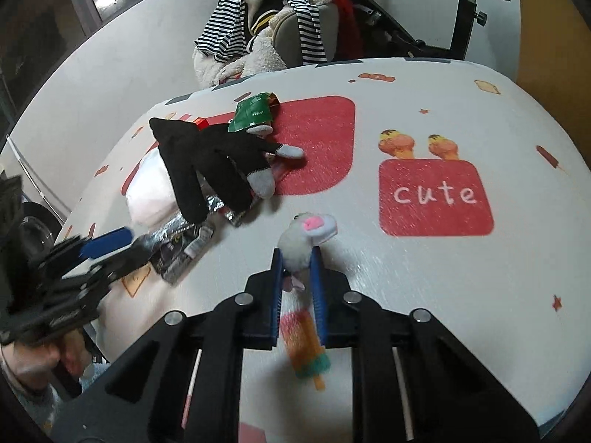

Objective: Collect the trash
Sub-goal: 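Grasp the wrapped metal spoon with the left gripper while the right grasps the small plush toy, then lower the spoon and plush toy into the brown bin and open both grippers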

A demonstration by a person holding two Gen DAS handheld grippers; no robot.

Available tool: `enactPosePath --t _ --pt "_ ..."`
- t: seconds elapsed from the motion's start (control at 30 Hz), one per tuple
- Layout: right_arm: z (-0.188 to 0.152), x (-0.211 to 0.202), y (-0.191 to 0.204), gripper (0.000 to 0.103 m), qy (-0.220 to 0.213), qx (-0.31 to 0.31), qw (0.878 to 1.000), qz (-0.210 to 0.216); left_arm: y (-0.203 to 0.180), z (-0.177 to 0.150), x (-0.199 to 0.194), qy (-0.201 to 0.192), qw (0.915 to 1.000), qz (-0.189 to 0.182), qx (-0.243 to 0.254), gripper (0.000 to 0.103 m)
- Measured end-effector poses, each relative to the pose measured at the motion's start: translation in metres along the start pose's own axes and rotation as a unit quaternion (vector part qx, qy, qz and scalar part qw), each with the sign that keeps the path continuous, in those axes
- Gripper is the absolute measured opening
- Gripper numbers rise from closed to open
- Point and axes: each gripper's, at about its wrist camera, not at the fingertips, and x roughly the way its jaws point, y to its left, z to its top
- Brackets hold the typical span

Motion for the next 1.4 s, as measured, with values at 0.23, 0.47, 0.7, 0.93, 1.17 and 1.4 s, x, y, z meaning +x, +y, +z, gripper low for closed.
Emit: enactPosePath --t 0.23,0.47,0.7,0.93,1.17,1.4 --pt "-0.007 -0.014 0.001 0.018 -0.017 0.004 1.000 0.014 0.000 -0.004 -0.009 -0.004 0.9999 -0.001 -0.011 0.024" --pt "-0.014 -0.030 0.009 0.018 -0.026 -0.002 0.999 0.022 -0.004 -0.011 -0.040 -0.022 0.9997 0.000 -0.010 0.023" --pt "-0.029 -0.048 0.016 0.018 -0.026 -0.006 0.999 0.023 -0.009 -0.031 -0.070 -0.029 0.9995 -0.004 -0.015 0.023" --pt "-0.047 -0.067 0.026 0.018 -0.029 -0.012 0.999 0.025 -0.014 -0.056 -0.106 -0.039 0.9989 -0.015 -0.019 0.023" --pt "-0.063 -0.085 0.035 0.018 -0.035 -0.012 0.999 0.034 -0.020 -0.086 -0.136 -0.040 0.9985 -0.032 -0.019 0.023" --pt "-0.077 -0.099 0.041 0.018 -0.039 -0.013 0.998 0.041 -0.025 -0.134 -0.158 -0.010 0.9978 -0.066 -0.008 0.023"
